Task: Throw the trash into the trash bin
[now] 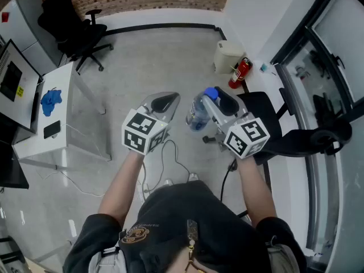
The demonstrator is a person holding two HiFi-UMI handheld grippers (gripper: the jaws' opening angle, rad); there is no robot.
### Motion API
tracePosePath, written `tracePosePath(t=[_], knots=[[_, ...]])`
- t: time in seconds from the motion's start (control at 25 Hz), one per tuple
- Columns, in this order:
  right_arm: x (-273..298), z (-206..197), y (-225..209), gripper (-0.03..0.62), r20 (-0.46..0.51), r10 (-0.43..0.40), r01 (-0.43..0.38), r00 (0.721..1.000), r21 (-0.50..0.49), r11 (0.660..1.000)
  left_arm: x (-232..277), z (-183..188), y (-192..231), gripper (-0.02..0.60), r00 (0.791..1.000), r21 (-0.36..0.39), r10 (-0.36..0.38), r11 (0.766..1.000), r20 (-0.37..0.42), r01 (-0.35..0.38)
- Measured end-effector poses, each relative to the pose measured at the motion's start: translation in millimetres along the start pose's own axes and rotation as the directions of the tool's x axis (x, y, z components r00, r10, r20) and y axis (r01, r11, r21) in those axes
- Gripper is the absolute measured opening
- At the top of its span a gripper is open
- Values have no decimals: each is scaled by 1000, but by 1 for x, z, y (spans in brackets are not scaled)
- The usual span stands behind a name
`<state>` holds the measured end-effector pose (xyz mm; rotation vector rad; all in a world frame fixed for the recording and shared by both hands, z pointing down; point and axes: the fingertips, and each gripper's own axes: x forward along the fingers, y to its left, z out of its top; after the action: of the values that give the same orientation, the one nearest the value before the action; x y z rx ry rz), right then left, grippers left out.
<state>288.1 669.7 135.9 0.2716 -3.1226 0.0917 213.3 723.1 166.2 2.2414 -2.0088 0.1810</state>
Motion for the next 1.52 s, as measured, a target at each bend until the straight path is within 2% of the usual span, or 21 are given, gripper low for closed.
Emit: tracePosePath(t=[0.48,1.0,1.28,1.52], knots=[[5,6,1,181,9,-5,5,1000,7,1000,-3,5,3,6,1000,7,-9,1000,9,9],[34,9,-10,175,17,-26,26,1000,-8,1000,14,2,29,6,998,16,-64,998,1,64],[58,5,-52,175,15,-35,35,999,5,999,56,8,52,6,997,22,-78,997,-2,78],[94,-6,-118,175,17,-30,30,999,28,999,121,7,85,6,998,15,-62,998,-23,63]])
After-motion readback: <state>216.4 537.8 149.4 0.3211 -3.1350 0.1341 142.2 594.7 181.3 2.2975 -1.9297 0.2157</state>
